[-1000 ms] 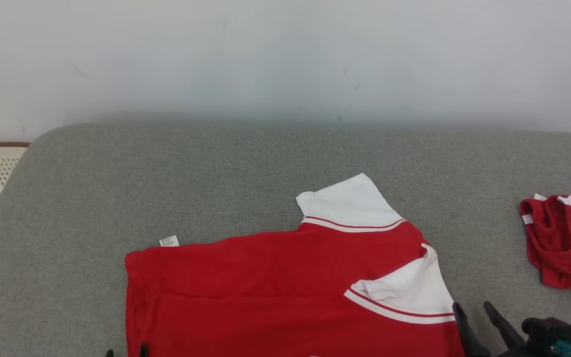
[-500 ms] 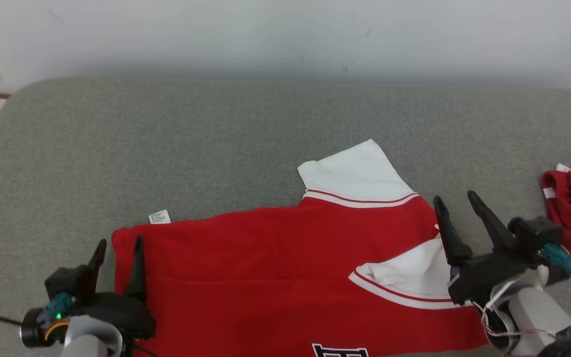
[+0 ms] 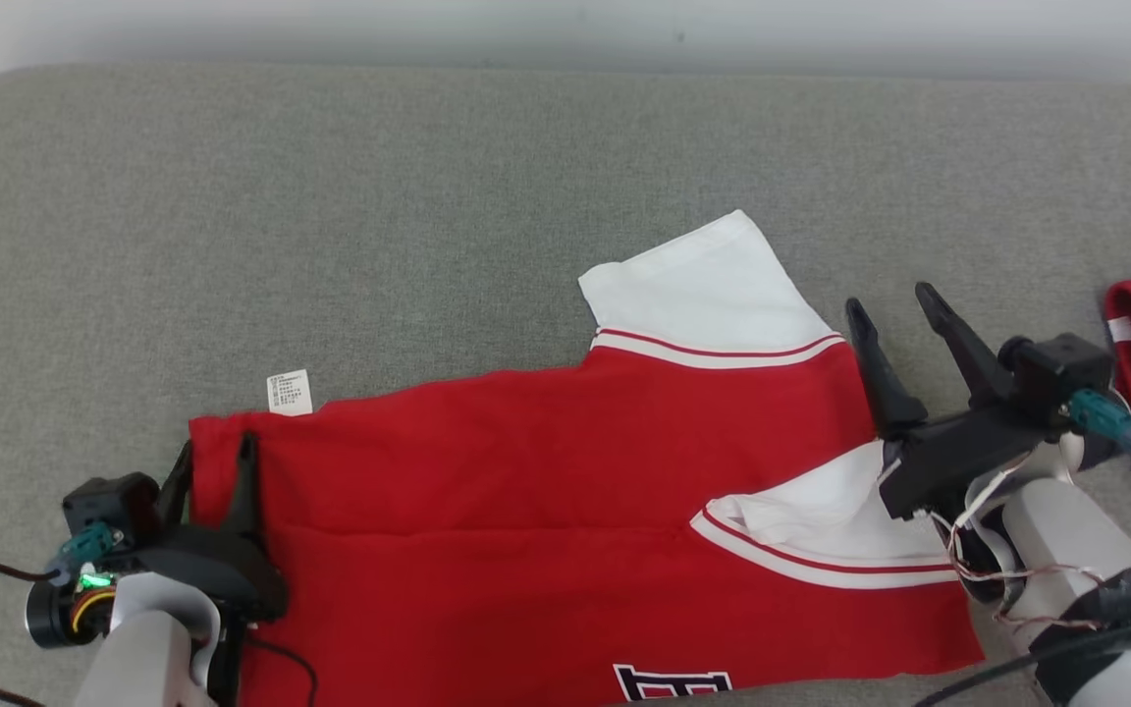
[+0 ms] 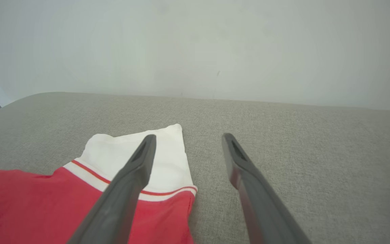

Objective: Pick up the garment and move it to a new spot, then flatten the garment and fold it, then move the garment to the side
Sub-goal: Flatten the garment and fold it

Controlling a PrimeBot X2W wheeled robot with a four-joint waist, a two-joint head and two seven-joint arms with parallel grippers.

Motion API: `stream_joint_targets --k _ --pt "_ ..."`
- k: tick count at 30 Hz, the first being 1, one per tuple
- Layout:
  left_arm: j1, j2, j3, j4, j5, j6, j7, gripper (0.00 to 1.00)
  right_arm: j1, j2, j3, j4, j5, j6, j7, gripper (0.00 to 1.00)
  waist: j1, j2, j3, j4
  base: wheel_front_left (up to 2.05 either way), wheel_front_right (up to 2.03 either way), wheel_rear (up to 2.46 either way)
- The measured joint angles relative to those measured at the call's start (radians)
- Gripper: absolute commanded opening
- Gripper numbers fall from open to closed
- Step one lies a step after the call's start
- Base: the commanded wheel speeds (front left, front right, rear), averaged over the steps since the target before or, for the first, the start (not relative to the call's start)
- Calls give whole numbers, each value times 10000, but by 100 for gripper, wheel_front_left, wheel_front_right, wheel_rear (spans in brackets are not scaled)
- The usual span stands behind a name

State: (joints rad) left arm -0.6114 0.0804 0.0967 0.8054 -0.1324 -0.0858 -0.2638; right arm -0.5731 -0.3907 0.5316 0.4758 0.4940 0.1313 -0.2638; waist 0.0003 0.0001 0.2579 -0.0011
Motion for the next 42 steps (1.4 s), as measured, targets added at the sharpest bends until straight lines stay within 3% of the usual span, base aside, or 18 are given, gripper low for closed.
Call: stream_joint_targets --k 1,2,3,8,16,24,25,27,28,29,30,42 --pt "-78 0 15 15 -2 -8 0 37 -156 -4 90 102 25 0 -2 100 0 -1 67 21 0 0 0" --pt "-147 -2 25 21 0 -19 0 13 -346 -17 198 270 94 0 -2 100 -1 -1 132 50 0 0 0" --pt "-204 -12 33 -4 15 -21 -2 0 -548 -56 357 487 161 0 0 100 -1 -1 191 83 0 0 0" --pt "-274 -161 -79 -535 182 -107 4 0 -1786 -136 1112 1628 786 0 278 100 -1 0 404 372 0 0 0" --pt "-284 -290 -725 -1315 196 -265 4 0 -3725 -259 2159 3369 1831 0 1956 100 -2 0 669 1047 0 0 0" --pt "-440 -301 -1894 -1569 -794 -107 2 0 -4604 -261 2936 4660 2594 0 3056 100 -3 0 977 1749 0 0 0" --pt "-447 -301 -1992 -1592 -846 -79 2 0 -4658 -253 3022 4801 2623 0 3101 94 -2 0 1023 1808 0 0 0" --pt "-447 -303 -2127 -1620 -932 4 4 0 -4748 -224 3133 5039 2704 0 3164 46 -2 0 1108 1907 0 0 0" --pt "-447 -303 -2190 -1645 -1011 23 4 0 -4846 -224 3177 5141 2757 0 3162 39 -3 0 1147 1946 0 0 0" --pt "-447 -303 -2259 -1684 -1051 73 4 0 -4903 -226 3229 5189 2807 0 3145 11 -3 -1 1179 1979 0 0 0" --pt "-447 -303 -2297 -1722 -1051 84 4 0 -4948 -221 3273 5264 2830 2 3078 0 -3 -1 1209 2005 0 0 0" --pt "-951 -305 -2462 -1789 -924 125 2 0 -5793 -209 3421 6648 2546 4 1488 0 -3 0 1354 1832 0 0 0"
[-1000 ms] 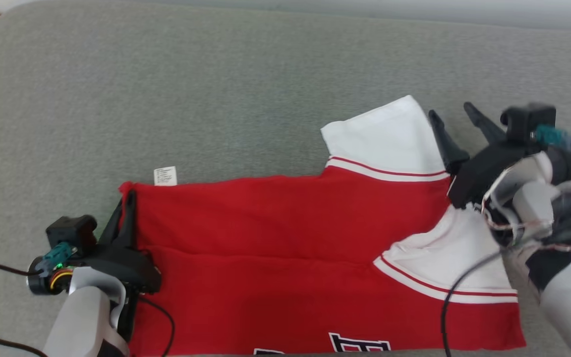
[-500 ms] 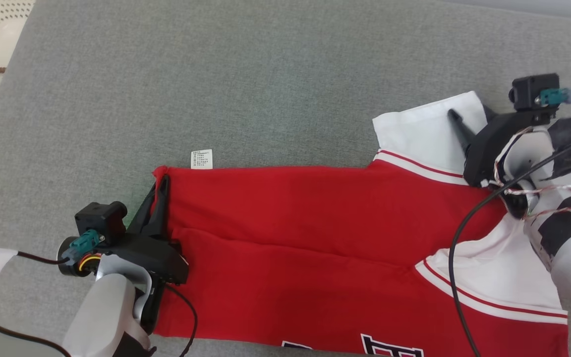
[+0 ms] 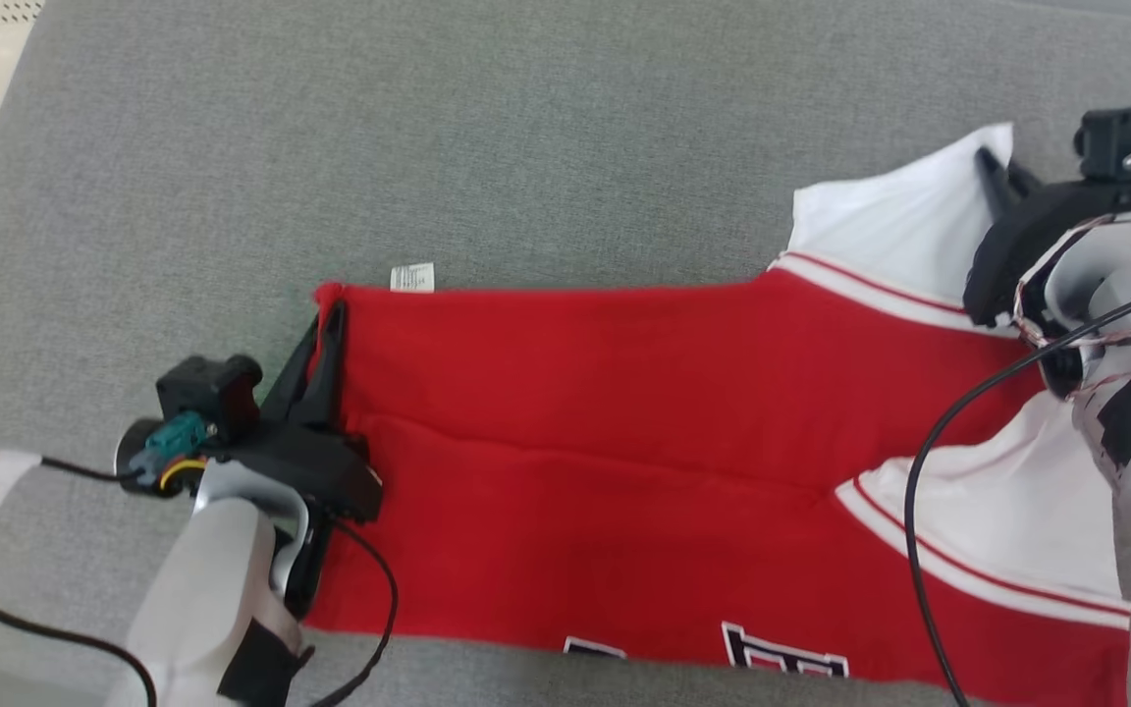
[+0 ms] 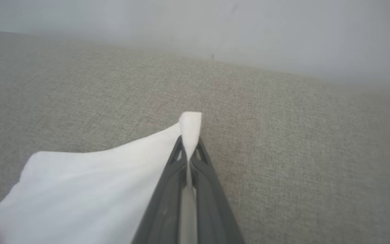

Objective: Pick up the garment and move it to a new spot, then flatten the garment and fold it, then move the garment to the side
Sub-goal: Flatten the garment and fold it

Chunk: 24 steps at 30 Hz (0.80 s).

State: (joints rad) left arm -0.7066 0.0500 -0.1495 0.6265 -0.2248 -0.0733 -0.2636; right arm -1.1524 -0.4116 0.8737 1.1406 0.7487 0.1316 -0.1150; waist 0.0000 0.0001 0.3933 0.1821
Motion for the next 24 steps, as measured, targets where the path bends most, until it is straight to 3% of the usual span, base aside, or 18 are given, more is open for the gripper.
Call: stream_joint_targets --k 8,13,24 --pt "-554 -4 17 -86 259 -123 2 0 -319 138 -8 282 -10 0 -1024 0 1 0 -140 -231 0 0 0" --pt "-6 0 178 -366 265 -219 2 0 356 59 347 -614 238 -2 -1337 0 0 -1 -521 -337 0 0 0" --pt "1975 4 1101 -1085 420 -399 2 0 2500 -924 876 -3277 589 -2 -1463 0 -2 -2 -1657 -800 0 0 0"
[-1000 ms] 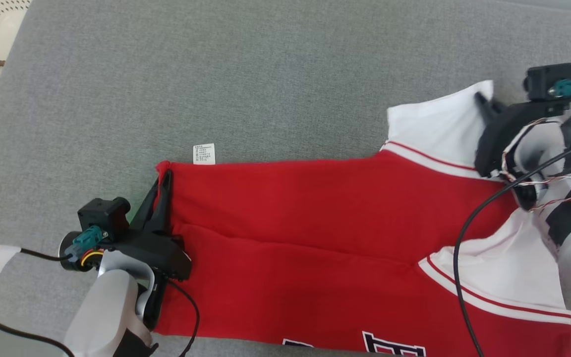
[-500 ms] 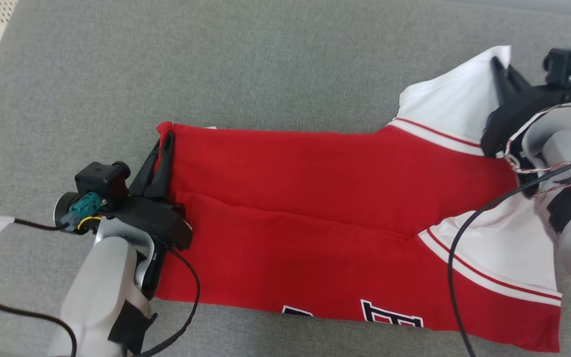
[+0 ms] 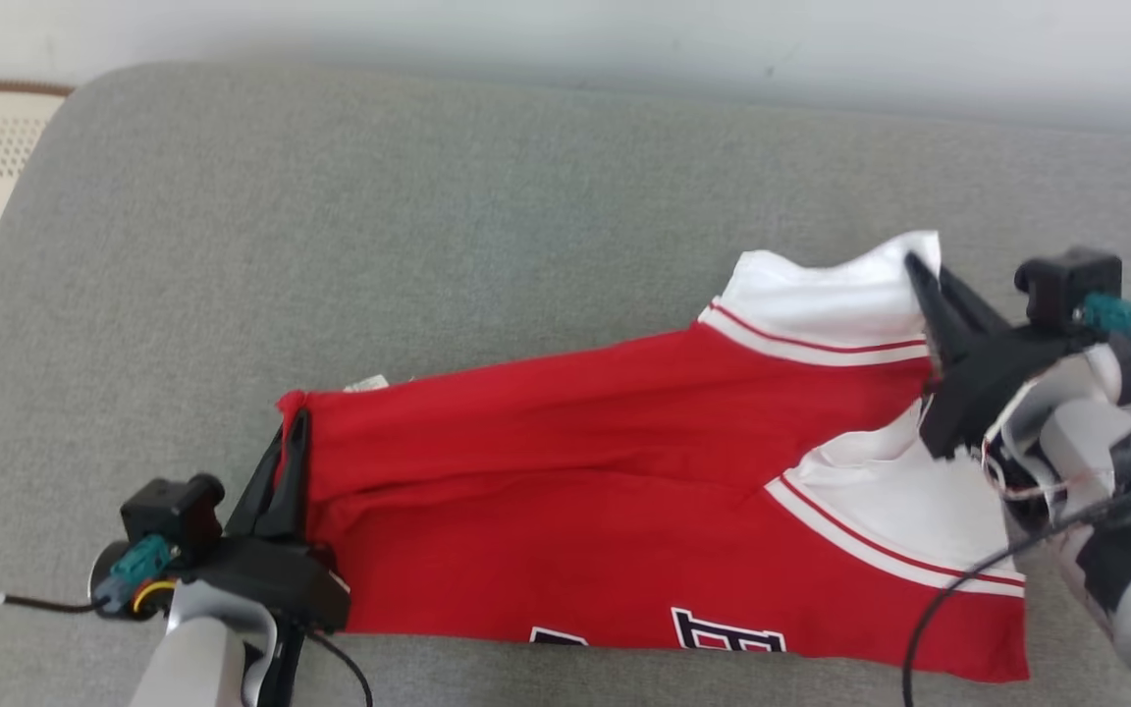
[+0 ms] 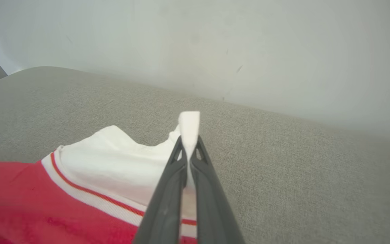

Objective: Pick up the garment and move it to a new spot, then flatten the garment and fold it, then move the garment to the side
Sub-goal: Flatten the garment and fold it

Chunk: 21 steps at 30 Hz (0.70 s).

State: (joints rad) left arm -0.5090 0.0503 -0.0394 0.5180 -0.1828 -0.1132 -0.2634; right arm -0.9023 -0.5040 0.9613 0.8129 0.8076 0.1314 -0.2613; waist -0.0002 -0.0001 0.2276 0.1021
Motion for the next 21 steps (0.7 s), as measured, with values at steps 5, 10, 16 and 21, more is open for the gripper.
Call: stream_joint_targets --k 5,10,16,21 --pt "644 -6 153 -144 0 -40 0 0 1340 -324 -495 -1108 -75 -2 0 0 0 0 -405 -308 0 0 0" --pt "1225 -6 337 -309 10 -75 -2 0 2793 -414 -1062 -2023 -384 0 0 0 0 0 -739 -566 0 0 0" --pt "1946 0 648 -380 73 4 -2 0 4103 -194 -2075 -2807 -903 0 -2 0 0 0 -1054 -835 0 0 0" --pt "2374 -2 859 -658 52 159 -2 0 5066 190 -3172 -3461 -1499 0 -2 0 0 0 -1300 -956 0 0 0"
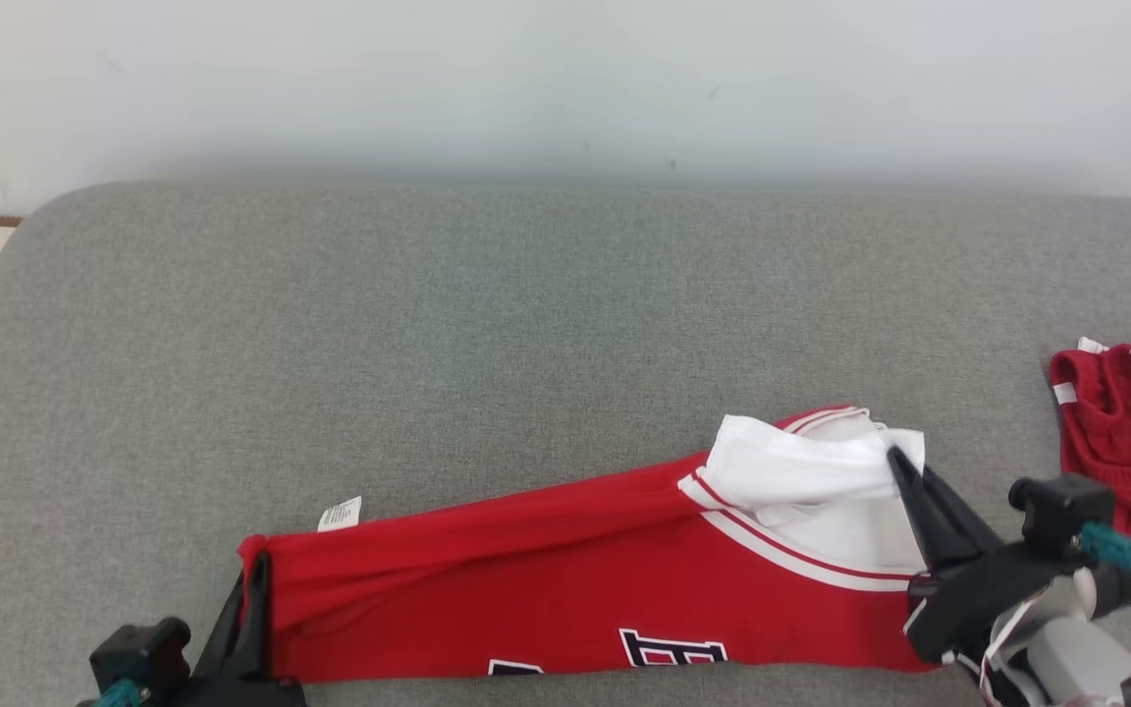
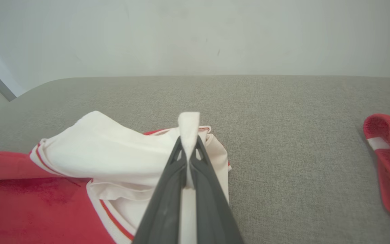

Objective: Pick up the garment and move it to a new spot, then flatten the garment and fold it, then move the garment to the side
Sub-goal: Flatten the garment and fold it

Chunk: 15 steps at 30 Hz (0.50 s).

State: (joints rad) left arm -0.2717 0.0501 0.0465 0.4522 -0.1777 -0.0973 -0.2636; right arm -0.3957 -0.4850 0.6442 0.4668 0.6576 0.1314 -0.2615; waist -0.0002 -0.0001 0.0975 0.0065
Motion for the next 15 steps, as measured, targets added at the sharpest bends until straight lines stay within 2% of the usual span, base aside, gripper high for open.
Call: stream_joint_targets --k 9,11,12,13,14,15 --pt "733 -8 29 46 -151 148 2 0 1308 523 -731 -153 -604 0 0 0 1 0 -234 -74 0 0 0" --pt "820 -8 2 205 -151 199 0 11 1429 589 -723 79 -629 0 2 0 2 0 -283 -85 0 0 0" --pt "881 -6 -33 303 -151 205 0 25 1472 616 -704 226 -627 0 0 0 2 0 -314 -89 0 0 0" --pt "922 -15 -50 408 -155 244 2 35 1519 635 -717 368 -614 0 2 15 2 0 -349 -94 0 0 0" --pt "960 -19 -42 504 -155 307 0 67 1575 671 -765 447 -585 0 0 45 2 0 -380 -103 0 0 0" --pt "1020 -15 -40 583 -153 351 0 100 1604 717 -823 556 -570 0 0 100 1 1 -406 -117 0 0 0"
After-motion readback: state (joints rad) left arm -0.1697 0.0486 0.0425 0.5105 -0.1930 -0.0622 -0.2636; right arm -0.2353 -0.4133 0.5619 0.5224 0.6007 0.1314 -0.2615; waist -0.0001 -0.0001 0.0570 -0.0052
